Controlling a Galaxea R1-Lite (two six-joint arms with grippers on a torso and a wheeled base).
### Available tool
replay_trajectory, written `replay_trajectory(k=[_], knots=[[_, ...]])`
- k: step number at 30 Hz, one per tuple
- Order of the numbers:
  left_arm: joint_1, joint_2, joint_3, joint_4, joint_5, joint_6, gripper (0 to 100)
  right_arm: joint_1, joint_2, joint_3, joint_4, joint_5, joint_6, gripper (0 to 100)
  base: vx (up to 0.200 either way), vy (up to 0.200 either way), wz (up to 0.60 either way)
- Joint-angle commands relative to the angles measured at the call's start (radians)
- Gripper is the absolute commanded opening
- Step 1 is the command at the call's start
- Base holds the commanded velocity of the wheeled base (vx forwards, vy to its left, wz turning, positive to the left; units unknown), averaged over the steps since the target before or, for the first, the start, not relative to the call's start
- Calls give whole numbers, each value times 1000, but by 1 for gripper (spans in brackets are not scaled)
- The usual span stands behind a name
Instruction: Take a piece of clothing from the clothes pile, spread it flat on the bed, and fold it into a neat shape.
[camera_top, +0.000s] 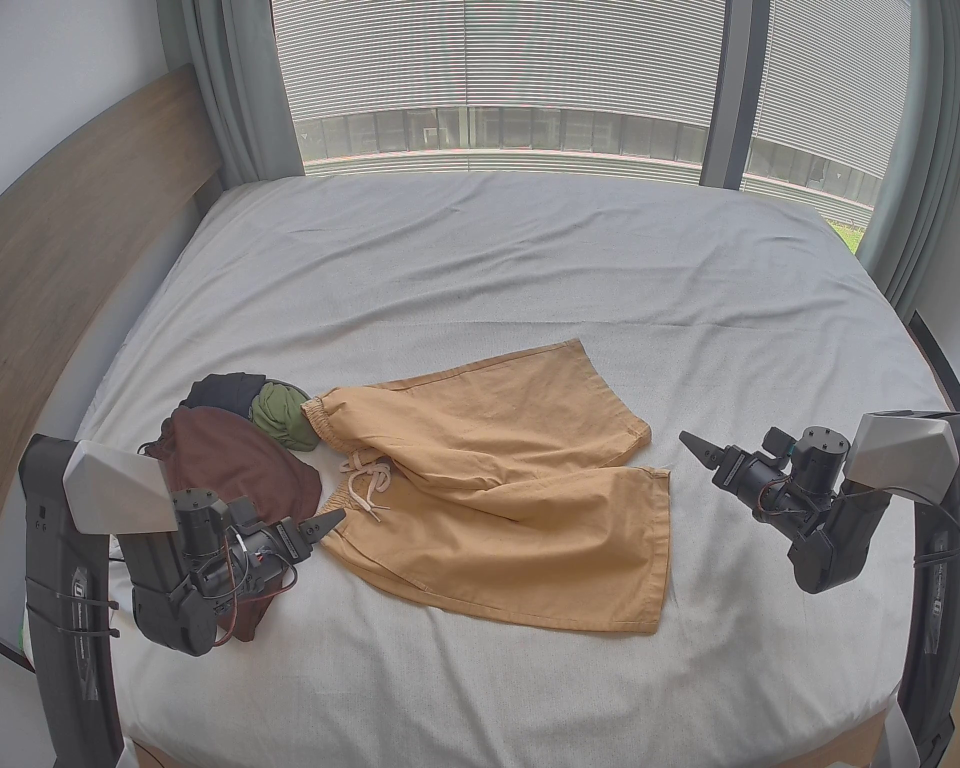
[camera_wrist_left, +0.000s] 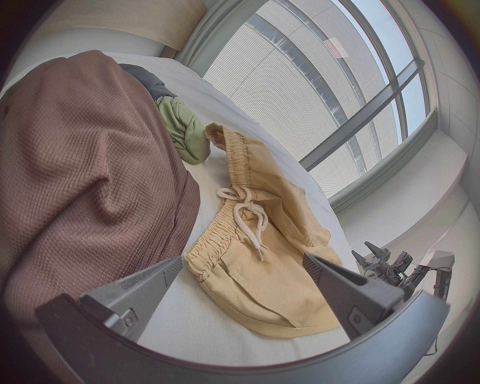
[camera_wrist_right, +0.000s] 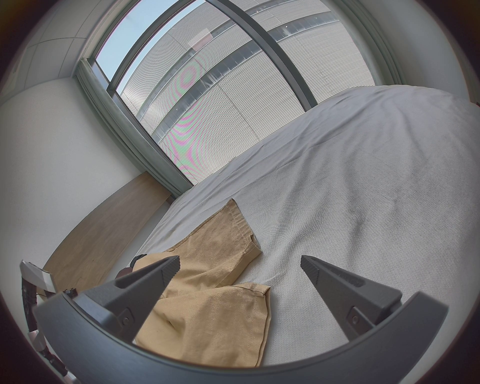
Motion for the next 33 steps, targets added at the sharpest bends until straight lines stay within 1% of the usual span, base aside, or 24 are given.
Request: replay_trajectory(k=[1,12,24,25,29,31,33], knots=[[-3,36,-23,0,2,5,100,1,1,0,-1,0,0,100,0,0,0],[-8,79,-80,0,11,3,100,1,1,0,-1,-1,0,100,0,0,0],[-9,96,-109,0,14,0,100,1,3,1,-1,-1,-1,100,0,0,0],[-8,97,-111,0,14,0,0,1,3,1,-1,-1,-1,100,0,0,0],[-8,105,-112,0,14,0,0,1,3,6,-1,0,-3,100,0,0,0],[-8,107,-118,-1,14,3,0,1,-5,64,2,4,-12,100,0,0,0],[-6,107,-117,0,14,5,0,8,-26,120,14,8,-40,100,0,0,0]])
